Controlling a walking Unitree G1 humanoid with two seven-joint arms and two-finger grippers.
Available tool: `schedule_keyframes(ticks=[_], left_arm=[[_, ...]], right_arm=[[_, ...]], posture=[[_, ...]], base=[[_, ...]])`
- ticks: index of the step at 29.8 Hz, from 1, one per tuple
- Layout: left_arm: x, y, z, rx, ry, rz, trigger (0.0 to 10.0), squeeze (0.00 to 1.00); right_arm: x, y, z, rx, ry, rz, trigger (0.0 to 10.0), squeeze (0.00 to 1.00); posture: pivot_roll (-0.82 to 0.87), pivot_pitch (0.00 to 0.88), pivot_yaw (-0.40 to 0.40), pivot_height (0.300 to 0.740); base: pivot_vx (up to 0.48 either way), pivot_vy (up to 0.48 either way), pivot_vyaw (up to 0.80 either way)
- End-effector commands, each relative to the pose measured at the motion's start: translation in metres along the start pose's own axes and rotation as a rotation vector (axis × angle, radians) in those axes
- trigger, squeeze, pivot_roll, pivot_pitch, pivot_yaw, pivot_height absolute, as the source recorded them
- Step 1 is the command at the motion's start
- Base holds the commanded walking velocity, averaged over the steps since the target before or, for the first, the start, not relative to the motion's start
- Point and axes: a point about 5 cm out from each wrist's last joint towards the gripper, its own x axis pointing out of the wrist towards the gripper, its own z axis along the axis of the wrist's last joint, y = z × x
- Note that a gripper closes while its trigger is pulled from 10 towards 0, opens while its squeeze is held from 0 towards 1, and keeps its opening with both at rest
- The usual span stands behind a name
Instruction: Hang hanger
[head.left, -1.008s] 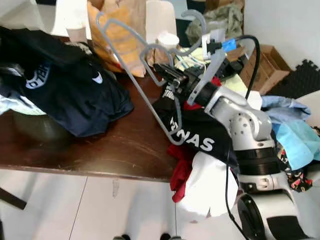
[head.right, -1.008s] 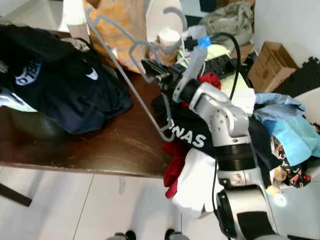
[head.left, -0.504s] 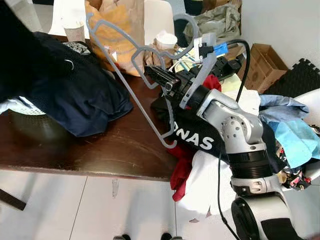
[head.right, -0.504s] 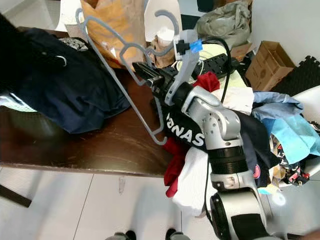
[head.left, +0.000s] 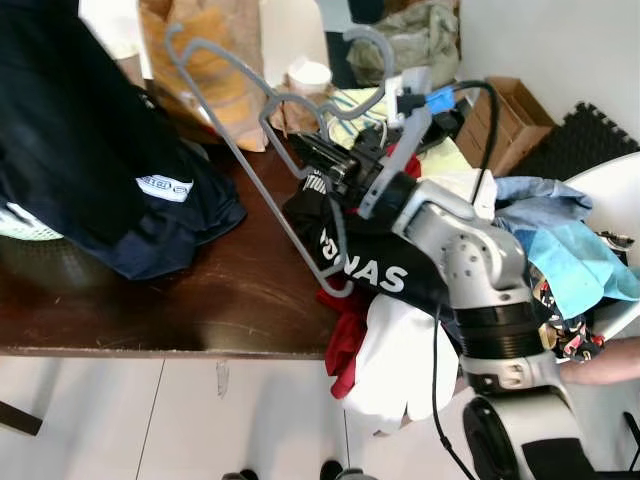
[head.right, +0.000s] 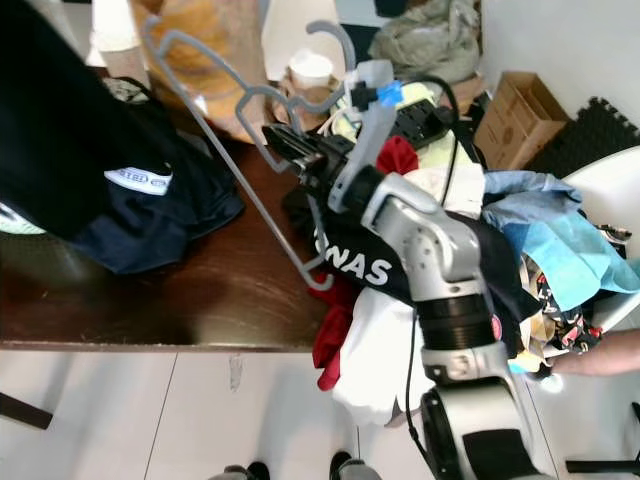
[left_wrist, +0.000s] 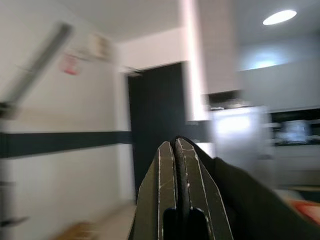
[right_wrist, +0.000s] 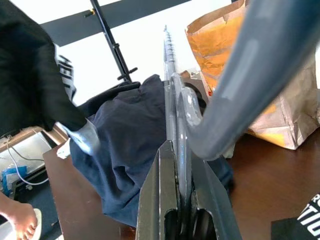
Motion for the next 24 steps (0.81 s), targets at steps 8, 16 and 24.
schedule_keyframes(ticks=[8,16,24], left_arm=[[-0.01,0.027,-0.005,0.076,0.083,0.12,0.0,0.0],[-0.058,-0.021,-0.071,-0.13,0.363,0.006,1.1,0.0],[-0.08,-0.047,-0.089,-0.188,0.452,-0.056,1.2,0.0]], right_arm=[[0.003,0.004,-0.006,-0.001,0.004,0.023,10.0,0.0],[0.003,0.005,-0.008,-0.001,0.006,0.022,10.0,0.0],[0.001,0.005,-0.008,-0.005,0.01,0.017,10.0,0.0]], posture=[[-0.02,0.177,-0.061,0.74],[-0.02,0.171,-0.059,0.74],[-0.02,0.171,-0.056,0.74]], base=[[0.0,0.0,0.0],[0.0,0.24,0.0],[0.0,0.48,0.0]])
